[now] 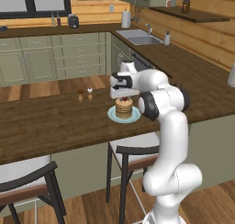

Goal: Take the strawberry from the fridge and place it on top of the pancake, located on the dining counter.

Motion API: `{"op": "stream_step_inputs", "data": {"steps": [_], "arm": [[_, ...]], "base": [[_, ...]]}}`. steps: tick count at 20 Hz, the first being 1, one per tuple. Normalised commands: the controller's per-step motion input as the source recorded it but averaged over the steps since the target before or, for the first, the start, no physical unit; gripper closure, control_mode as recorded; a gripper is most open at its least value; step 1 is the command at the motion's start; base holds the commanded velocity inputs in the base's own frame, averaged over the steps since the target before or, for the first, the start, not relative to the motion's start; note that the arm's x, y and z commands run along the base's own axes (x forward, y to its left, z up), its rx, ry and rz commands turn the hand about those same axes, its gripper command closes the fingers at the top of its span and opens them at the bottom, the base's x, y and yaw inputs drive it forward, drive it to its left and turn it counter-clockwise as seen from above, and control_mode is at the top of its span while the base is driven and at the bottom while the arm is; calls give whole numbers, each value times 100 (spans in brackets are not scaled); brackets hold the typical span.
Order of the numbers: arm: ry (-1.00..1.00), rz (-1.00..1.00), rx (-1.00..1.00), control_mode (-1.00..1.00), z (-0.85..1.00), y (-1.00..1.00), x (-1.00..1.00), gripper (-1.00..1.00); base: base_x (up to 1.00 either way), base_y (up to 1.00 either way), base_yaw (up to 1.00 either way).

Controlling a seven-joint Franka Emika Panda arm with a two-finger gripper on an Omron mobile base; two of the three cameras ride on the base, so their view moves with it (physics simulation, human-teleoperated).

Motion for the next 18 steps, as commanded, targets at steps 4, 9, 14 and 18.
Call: {"op": "stream_step_inputs", "data": {"steps": [4, 9, 14, 18], "arm": [[1, 0, 0, -100, -4, 0, -24, 100], [0, 0, 0, -100, -5, 0, -23, -100], [0, 0, 0, -100, -1, 0, -6, -100], [0, 1, 0, -100, 0, 0, 0, -100]], "base": [[0, 0, 0], [0, 0, 0], [0, 0, 0], [0, 0, 0]]}}
